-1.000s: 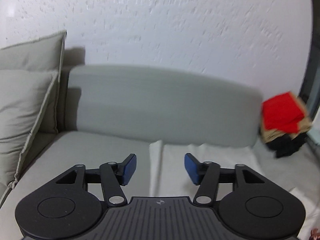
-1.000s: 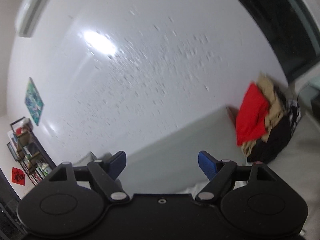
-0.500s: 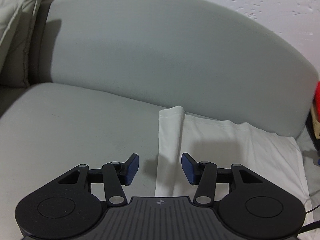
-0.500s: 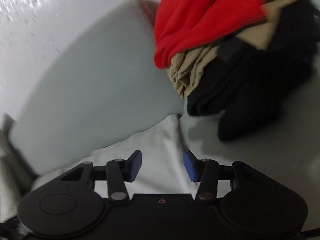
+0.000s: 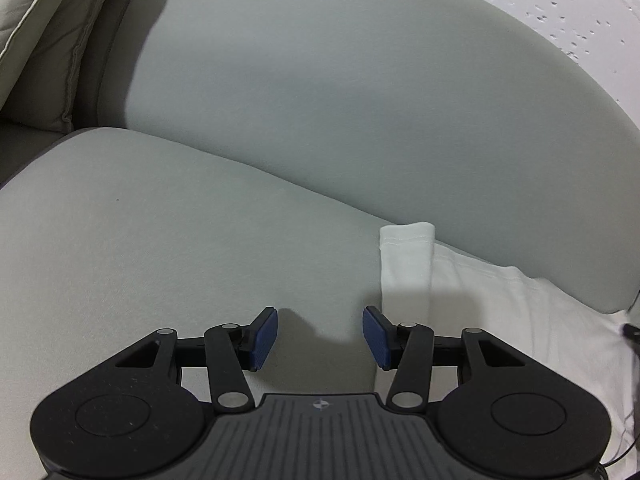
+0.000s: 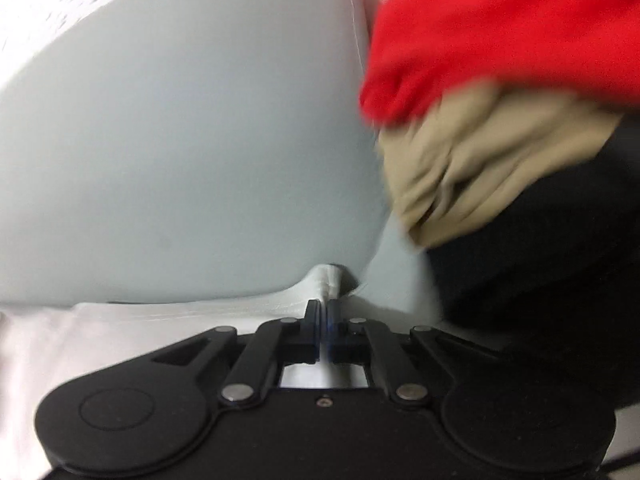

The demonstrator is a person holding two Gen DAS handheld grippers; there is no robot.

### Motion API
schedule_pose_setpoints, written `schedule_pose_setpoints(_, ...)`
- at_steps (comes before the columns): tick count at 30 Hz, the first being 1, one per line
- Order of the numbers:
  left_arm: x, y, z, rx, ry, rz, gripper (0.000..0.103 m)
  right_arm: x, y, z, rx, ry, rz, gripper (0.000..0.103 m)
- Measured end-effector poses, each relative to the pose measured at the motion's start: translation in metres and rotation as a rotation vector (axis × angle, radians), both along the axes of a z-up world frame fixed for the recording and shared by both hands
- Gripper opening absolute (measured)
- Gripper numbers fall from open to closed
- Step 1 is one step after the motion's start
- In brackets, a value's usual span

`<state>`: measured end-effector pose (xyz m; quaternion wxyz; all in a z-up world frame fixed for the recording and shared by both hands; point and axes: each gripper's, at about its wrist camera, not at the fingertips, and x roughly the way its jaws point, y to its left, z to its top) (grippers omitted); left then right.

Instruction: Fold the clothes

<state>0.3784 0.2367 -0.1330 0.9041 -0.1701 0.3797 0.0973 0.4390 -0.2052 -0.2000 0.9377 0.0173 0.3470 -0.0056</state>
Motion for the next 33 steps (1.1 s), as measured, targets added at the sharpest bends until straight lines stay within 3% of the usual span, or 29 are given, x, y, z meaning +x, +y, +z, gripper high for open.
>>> schedule_pose_setpoints(2, 0.009, 0.002, 0.001, -0.013, -0.014, -0.01, 0.048, -0.003, -0.003, -0.004, -0.017, 0.013, -0.013, 0.003)
schedule_pose_setpoints(9, 0.057, 0.012, -0.009, -0.23, -0.002, -0.036, 0.043, -0.013, -0.018, -0.015, 0.179, 0.059, -0.051, 0.003)
schedule_pose_setpoints(11, 0.064, 0.014, -0.012, -0.261, -0.008, -0.042, 0.042, -0.016, -0.023, -0.016, 0.22, 0.068, -0.053, 0.003)
schedule_pose_setpoints(13, 0.071, 0.012, -0.015, -0.256, 0.006, -0.033, 0.028, -0.021, -0.023, -0.017, 0.227, 0.068, -0.048, 0.003)
schedule_pose_setpoints(14, 0.073, 0.011, -0.016, -0.246, 0.019, -0.03, 0.008, -0.024, -0.023, -0.018, 0.227, 0.068, -0.045, 0.003)
schedule_pose_setpoints(15, 0.075, 0.009, -0.016, -0.234, 0.033, -0.028, 0.004, -0.028, -0.021, -0.018, 0.219, 0.063, -0.044, 0.003)
schedule_pose_setpoints(18, 0.066, -0.009, 0.001, -0.042, 0.005, -0.023, 0.003, -0.04, -0.011, -0.02, 0.164, 0.035, -0.05, 0.003)
schedule_pose_setpoints(22, 0.065, -0.033, -0.001, 0.281, 0.044, -0.047, 0.005, -0.057, 0.002, -0.023, 0.09, -0.004, -0.057, 0.003)
schedule_pose_setpoints(23, 0.065, -0.036, -0.005, 0.326, 0.059, -0.042, 0.009, -0.061, 0.005, -0.023, 0.072, -0.014, -0.059, 0.003)
schedule_pose_setpoints(25, 0.065, -0.04, -0.012, 0.387, 0.082, -0.022, 0.02, -0.064, 0.016, -0.027, -0.005, -0.018, -0.053, 0.002)
schedule_pose_setpoints(27, 0.06, -0.04, -0.006, 0.434, 0.102, 0.015, 0.043, -0.069, 0.024, -0.023, -0.042, 0.006, -0.052, 0.005)
schedule_pose_setpoints(28, 0.053, -0.038, 0.0, 0.438, 0.109, 0.023, 0.044, -0.074, 0.024, -0.018, -0.038, 0.017, -0.052, 0.006)
schedule_pose_setpoints(30, 0.032, -0.032, 0.014, 0.434, 0.108, 0.021, 0.035, -0.091, 0.014, -0.002, 0.015, 0.022, -0.054, 0.018)
schedule_pose_setpoints(33, -0.015, -0.027, 0.044, 0.436, 0.071, -0.009, 0.035, -0.145, -0.009, 0.038, 0.123, -0.015, -0.048, 0.025)
